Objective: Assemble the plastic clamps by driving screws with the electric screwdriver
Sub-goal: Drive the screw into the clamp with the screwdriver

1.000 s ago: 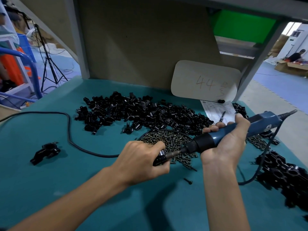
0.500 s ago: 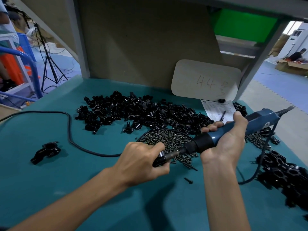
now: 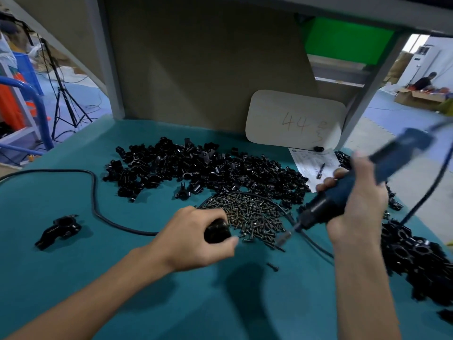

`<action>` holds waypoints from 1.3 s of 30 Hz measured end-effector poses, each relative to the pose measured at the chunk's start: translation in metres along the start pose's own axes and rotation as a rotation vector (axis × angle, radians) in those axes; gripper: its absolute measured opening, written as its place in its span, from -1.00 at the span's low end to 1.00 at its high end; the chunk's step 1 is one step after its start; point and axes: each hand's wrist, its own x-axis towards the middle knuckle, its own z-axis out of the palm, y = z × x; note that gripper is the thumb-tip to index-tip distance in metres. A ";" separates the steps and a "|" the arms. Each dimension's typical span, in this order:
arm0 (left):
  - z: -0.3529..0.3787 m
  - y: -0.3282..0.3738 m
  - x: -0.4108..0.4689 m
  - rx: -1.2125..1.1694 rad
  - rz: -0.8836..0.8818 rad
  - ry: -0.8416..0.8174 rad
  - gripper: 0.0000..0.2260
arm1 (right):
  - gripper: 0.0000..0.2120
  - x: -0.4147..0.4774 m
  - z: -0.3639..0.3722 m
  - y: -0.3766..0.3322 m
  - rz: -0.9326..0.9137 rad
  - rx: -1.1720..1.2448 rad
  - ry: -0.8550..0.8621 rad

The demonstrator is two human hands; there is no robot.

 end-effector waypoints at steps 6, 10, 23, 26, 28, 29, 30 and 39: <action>-0.004 -0.009 0.007 -0.012 -0.043 0.124 -0.64 | -0.65 -0.010 -0.051 0.046 0.114 -1.200 -0.165; -0.002 -0.014 0.008 -0.007 -0.068 0.119 -0.64 | -0.66 -0.013 -0.081 0.081 0.143 -1.748 -0.294; 0.039 0.003 0.028 0.202 -0.056 -0.104 -0.64 | -0.75 -0.055 -0.020 0.070 0.174 -0.794 -0.571; 0.049 0.017 0.035 0.095 -0.038 -0.161 -0.59 | -0.83 -0.065 -0.023 0.072 0.151 -0.677 -0.451; 0.049 0.017 0.038 0.123 -0.014 -0.140 -0.53 | -0.88 -0.059 -0.040 0.063 0.148 -0.620 -0.272; 0.047 0.014 0.039 0.142 -0.009 -0.112 -0.51 | -0.88 -0.053 -0.052 0.055 0.110 -0.656 -0.177; 0.044 0.009 0.042 0.139 -0.020 -0.070 -0.53 | -0.87 -0.046 -0.067 0.043 0.063 -0.744 -0.092; 0.014 -0.052 0.047 0.106 -0.242 0.133 -0.89 | -0.74 0.018 -0.230 -0.075 -0.089 -1.715 0.465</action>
